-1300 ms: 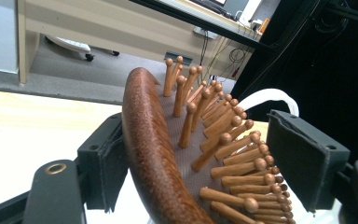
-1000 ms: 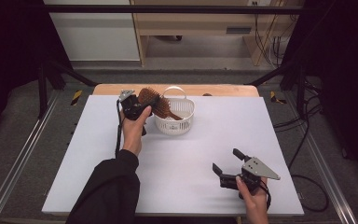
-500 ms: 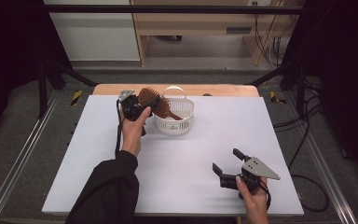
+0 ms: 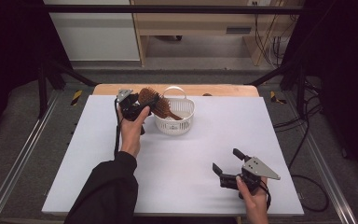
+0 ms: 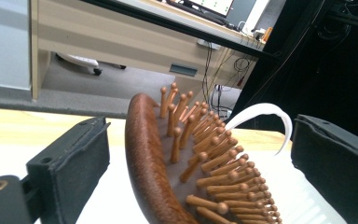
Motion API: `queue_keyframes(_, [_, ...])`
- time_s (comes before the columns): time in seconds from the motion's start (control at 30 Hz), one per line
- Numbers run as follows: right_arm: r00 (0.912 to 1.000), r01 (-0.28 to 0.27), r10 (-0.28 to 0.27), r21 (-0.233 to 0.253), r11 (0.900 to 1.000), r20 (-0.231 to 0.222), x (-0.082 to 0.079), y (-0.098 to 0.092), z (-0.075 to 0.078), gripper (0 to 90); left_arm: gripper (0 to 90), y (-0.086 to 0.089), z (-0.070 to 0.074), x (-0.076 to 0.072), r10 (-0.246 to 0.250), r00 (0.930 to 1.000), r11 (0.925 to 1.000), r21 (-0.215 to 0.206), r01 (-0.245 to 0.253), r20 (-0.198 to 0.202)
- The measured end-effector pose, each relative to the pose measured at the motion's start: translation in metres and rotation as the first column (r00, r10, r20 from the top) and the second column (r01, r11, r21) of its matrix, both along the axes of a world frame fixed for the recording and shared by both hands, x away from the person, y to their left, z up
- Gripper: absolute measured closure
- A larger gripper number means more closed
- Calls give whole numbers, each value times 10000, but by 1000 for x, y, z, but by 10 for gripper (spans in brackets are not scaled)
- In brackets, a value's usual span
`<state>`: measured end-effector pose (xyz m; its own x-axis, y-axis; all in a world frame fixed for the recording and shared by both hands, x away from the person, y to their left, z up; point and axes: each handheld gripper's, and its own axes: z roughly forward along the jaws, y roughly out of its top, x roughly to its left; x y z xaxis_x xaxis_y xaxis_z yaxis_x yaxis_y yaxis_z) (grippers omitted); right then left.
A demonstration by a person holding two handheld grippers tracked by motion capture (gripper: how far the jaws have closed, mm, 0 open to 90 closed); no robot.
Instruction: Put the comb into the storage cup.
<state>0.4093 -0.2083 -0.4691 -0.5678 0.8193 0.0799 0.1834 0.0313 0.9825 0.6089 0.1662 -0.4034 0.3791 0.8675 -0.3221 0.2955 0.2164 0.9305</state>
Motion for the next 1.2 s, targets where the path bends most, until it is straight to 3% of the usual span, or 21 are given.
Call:
queue_keyframes(0.53, [10000,-53,53,-29,10000,-4,1,0,0,37,33,1,12,-12,-102,9992,9973,730,74,374])
queue_keyframes(0.8, [10000,-64,64,-39,10000,32,2,0,0,38,39,10,25,-22,-247,9969,9893,1454,135,752])
queue_keyframes(1.2, [10000,-86,86,11,10000,37,2,-1,1,37,39,14,43,-44,-738,9910,9843,1678,543,1119])
